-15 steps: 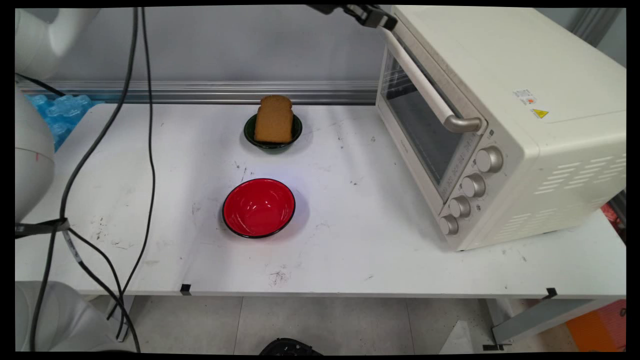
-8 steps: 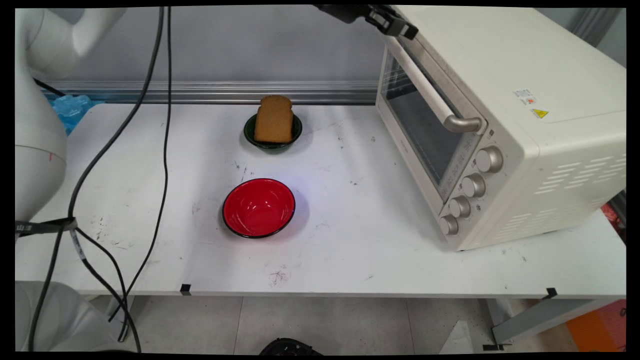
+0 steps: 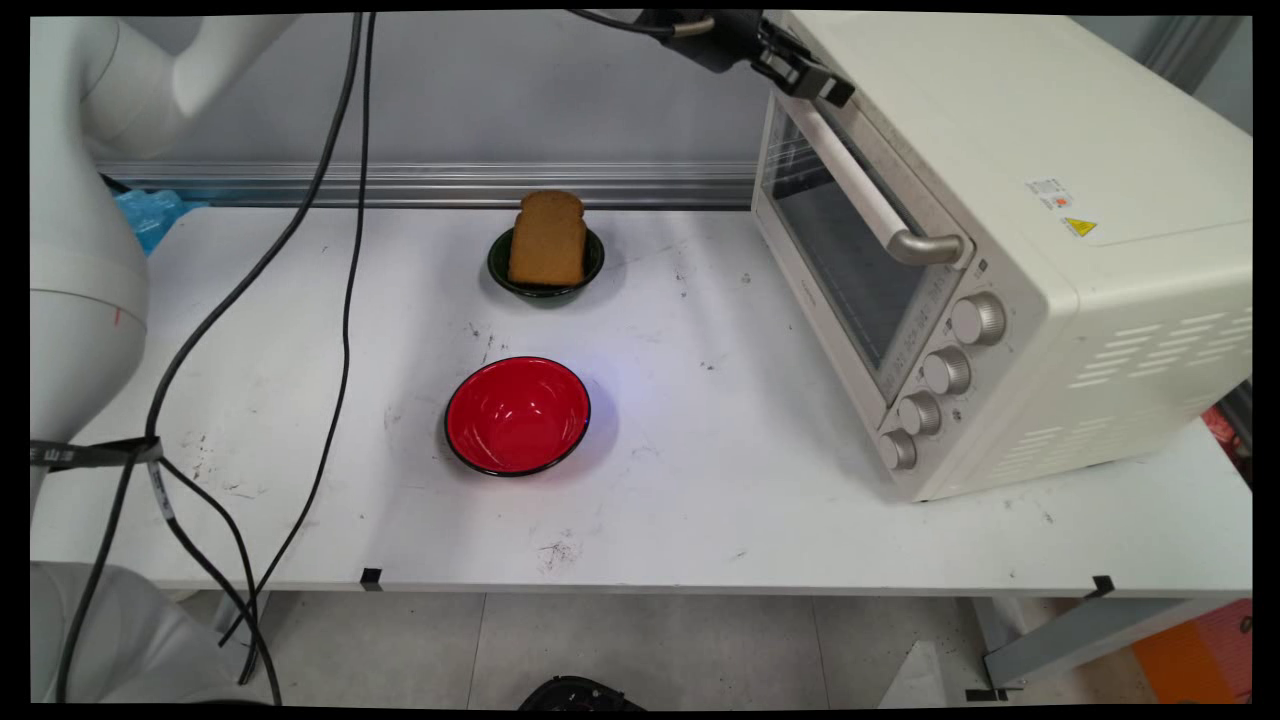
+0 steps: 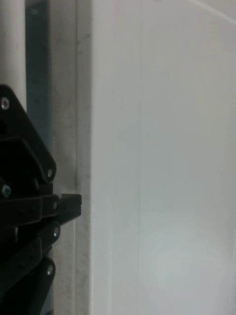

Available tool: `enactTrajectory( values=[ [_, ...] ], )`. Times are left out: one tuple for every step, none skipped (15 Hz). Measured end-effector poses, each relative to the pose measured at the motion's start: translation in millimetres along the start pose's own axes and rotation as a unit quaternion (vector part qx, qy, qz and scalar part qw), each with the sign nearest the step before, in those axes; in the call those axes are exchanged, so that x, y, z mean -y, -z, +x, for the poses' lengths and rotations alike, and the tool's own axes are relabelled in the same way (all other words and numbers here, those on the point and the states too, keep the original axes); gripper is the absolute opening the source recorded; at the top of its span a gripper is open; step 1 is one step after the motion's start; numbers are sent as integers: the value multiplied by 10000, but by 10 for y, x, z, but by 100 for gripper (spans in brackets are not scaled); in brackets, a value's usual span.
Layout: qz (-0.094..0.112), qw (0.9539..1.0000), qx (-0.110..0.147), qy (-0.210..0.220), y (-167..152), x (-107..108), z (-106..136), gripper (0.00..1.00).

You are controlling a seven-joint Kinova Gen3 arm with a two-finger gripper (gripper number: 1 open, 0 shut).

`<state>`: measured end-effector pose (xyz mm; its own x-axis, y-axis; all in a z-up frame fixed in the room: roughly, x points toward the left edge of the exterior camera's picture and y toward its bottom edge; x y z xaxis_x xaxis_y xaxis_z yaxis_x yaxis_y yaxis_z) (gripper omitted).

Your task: Open the oven

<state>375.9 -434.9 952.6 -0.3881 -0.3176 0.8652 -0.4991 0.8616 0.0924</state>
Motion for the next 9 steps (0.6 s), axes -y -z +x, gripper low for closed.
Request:
enactTrajectory(
  values=[
    [-17, 10000, 17, 5, -19, -2, -14, 0],
    [-35, 10000, 37, 10, -37, -6, -30, 0],
    [-46, 10000, 51, 14, -47, -8, -42, 0],
    [-61, 10000, 69, 17, -59, -13, -57, 0],
    [-76, 9999, 88, 22, -68, -18, -74, 0],
    [-90, 9999, 106, 25, -75, -23, -91, 0],
    [-104, 9999, 123, 27, -79, -29, -108, 0],
    [-116, 9998, 139, 28, -83, -35, -123, 0],
    [-127, 9998, 157, 30, -83, -42, -141, 0]
  ],
)
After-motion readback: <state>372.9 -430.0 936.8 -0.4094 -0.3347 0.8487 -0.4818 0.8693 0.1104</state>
